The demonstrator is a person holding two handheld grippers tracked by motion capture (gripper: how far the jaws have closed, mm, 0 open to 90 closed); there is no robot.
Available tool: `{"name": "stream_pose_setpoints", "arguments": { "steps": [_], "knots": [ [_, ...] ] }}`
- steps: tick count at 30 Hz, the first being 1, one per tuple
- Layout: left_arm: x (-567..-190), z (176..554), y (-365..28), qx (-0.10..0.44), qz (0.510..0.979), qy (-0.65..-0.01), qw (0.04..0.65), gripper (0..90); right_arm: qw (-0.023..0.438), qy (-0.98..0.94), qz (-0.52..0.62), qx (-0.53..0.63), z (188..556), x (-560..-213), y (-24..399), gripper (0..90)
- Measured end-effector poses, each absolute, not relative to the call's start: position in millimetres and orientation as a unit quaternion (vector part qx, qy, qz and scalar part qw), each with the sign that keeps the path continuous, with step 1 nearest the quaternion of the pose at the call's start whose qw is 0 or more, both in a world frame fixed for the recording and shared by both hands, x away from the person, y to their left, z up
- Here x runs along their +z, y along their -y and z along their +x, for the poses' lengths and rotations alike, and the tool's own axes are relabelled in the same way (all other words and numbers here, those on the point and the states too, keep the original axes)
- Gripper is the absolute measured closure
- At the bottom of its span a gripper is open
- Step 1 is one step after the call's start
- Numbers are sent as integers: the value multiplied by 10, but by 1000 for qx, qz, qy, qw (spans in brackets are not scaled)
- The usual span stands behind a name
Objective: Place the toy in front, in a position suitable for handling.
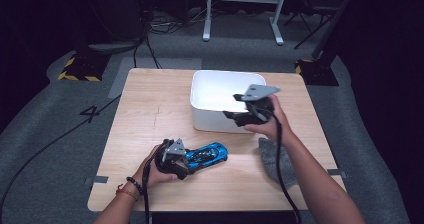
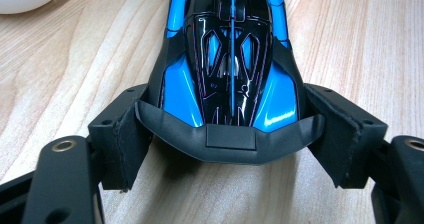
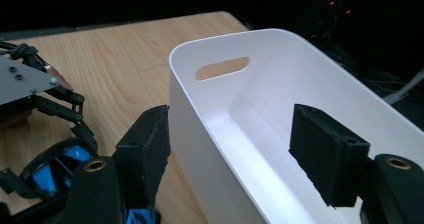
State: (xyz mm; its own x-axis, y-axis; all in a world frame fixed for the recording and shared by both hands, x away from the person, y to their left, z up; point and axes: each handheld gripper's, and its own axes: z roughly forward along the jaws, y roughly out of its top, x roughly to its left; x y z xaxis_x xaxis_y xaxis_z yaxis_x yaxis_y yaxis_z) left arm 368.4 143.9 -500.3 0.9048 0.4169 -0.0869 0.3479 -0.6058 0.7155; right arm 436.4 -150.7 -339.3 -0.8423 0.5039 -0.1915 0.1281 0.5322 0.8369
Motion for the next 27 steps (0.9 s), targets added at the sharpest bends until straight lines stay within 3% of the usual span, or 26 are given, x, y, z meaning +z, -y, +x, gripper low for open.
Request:
{"name": "stream_pose_setpoints", "arguments": {
  "steps": [4, 9, 18, 26, 27],
  "knots": [
    [-5002, 3681, -1433, 45, 895, -215, 388, 243, 227, -833, 202, 463, 4113, -3370, 2066, 314],
    [-5004, 3679, -1429, 44, 894, -217, 390, 243, 236, -844, 207, 434, 3900, -3567, 2402, 313],
    [-4988, 3669, -1398, 50, 898, -215, 381, 244, 171, -879, 279, 347, 3957, -4474, 2875, 295],
    [-4992, 3663, -1389, 47, 895, -221, 384, 244, 126, -885, 307, 325, 4031, -4815, 3010, 265],
    [-4994, 3660, -1382, 47, 895, -221, 385, 244, 125, -886, 304, 326, 4054, -4845, 3005, 304]
  ]
}}
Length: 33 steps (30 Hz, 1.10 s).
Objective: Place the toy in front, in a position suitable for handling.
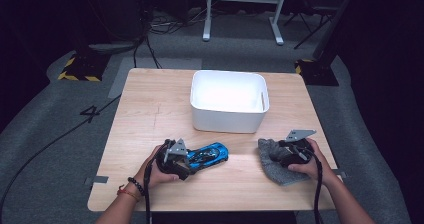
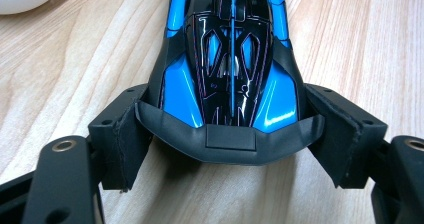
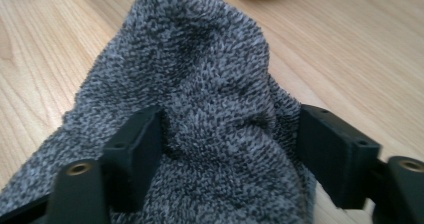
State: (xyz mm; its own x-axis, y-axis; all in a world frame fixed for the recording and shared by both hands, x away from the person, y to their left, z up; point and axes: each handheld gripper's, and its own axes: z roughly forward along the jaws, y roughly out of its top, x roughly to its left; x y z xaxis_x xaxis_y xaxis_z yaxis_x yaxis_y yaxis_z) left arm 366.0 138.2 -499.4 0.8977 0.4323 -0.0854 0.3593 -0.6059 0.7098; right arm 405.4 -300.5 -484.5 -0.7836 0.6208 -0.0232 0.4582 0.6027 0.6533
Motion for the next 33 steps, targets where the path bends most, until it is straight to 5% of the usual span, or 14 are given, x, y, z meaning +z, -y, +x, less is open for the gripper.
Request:
{"name": "stream_pose_setpoints", "arguments": {
  "steps": [5, 10, 33],
  "knots": [
    [-4996, 3643, -1298, 44, 894, -218, 389, 245, 84, -892, 286, 340, 4083, -4862, 2968, 580],
    [-4993, 3616, -1142, 37, 899, -197, 389, 244, 83, -892, 272, 350, 4066, -4839, 2926, 722],
    [-5003, 3729, -787, 27, 907, -154, 391, 244, 44, -889, 155, 429, 3871, -4549, 1992, 734]
  ]
}}
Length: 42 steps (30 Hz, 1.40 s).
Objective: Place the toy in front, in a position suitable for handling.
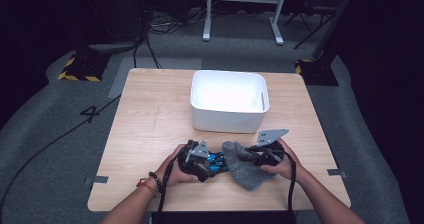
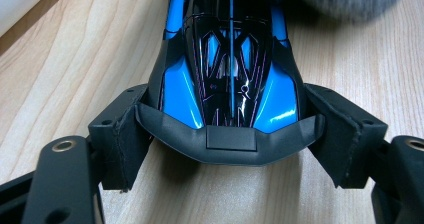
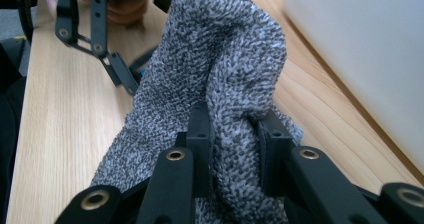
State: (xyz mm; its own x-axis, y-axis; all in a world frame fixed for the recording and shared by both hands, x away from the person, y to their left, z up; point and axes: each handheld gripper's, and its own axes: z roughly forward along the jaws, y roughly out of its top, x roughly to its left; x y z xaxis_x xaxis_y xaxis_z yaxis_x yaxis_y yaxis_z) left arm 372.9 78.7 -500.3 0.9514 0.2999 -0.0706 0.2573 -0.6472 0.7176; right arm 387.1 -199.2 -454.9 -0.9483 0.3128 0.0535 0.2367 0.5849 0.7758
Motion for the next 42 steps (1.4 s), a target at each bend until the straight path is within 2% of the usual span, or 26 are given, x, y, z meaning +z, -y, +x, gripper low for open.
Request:
{"name": "stream_pose_setpoints", "arguments": {
  "steps": [8, 14, 23, 34, 42],
  "knots": [
    [-4996, 3743, -766, 27, 910, -149, 387, 243, 49, -904, 134, 404, 3865, -4597, 1647, 720],
    [-5001, 3743, -775, 26, 909, -148, 388, 244, 53, -906, 145, 394, 3891, -4616, 1776, 711],
    [-5010, 3743, -785, 24, 908, -149, 392, 243, 84, -905, 180, 375, 3987, -4681, 2051, 711],
    [-5028, 3769, -823, 12, 906, -145, 398, 242, 68, -898, 214, 379, 4147, -4754, 2206, 703],
    [-5031, 3763, -848, 14, 910, -138, 392, 241, 85, -900, 238, 354, 4251, -4857, 2300, 709]
  ]
}}
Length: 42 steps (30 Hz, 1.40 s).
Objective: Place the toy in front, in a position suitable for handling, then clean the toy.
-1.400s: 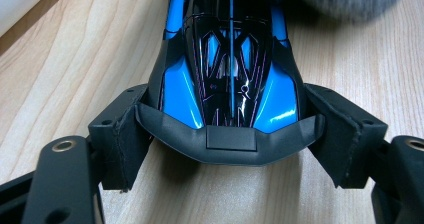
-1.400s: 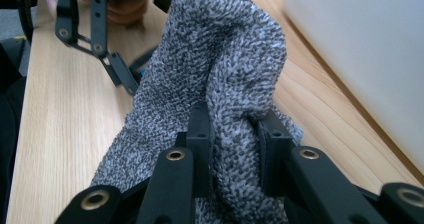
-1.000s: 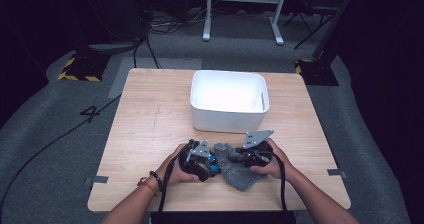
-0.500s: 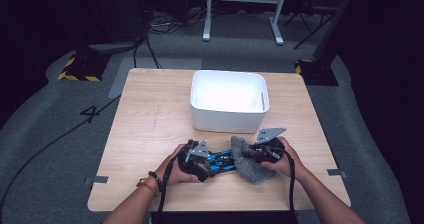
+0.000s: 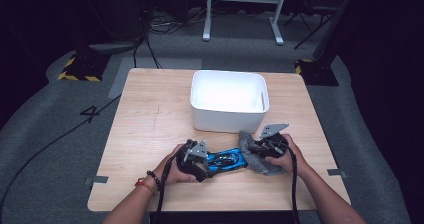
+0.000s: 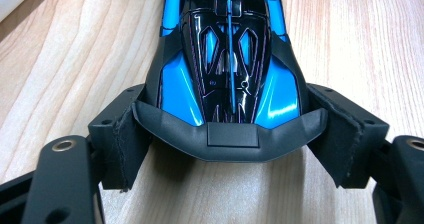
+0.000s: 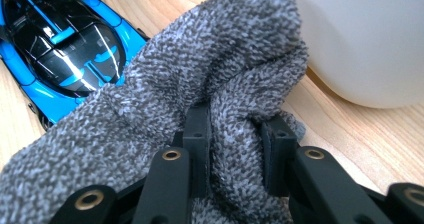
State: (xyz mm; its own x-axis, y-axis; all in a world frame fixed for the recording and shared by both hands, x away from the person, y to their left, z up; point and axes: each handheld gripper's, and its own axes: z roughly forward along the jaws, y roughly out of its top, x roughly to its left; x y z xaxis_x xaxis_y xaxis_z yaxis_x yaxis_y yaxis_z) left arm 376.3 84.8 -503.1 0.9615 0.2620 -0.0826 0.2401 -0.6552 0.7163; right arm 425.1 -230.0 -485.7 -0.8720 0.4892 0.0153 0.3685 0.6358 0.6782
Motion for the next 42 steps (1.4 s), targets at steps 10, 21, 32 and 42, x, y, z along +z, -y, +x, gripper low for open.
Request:
{"name": "stream_pose_setpoints", "arguments": {
  "steps": [10, 21, 32, 42],
  "knots": [
    [-5039, 3768, -873, 36, 914, -156, 373, 147, 97, -911, 213, 338, 4229, -4847, 2272, 729],
    [-4967, 3793, -1011, 86, 921, -193, 328, 100, 104, -919, 195, 326, 4206, -4832, 2268, 744],
    [-4943, 3824, -1095, 113, 910, -226, 328, 236, 89, -931, 149, 321, 4107, -4812, 2189, 758],
    [-4917, 3813, -1043, 87, 898, -223, 368, 291, 145, -914, 193, 327, 4301, -4792, 2058, 749]
  ]
}}
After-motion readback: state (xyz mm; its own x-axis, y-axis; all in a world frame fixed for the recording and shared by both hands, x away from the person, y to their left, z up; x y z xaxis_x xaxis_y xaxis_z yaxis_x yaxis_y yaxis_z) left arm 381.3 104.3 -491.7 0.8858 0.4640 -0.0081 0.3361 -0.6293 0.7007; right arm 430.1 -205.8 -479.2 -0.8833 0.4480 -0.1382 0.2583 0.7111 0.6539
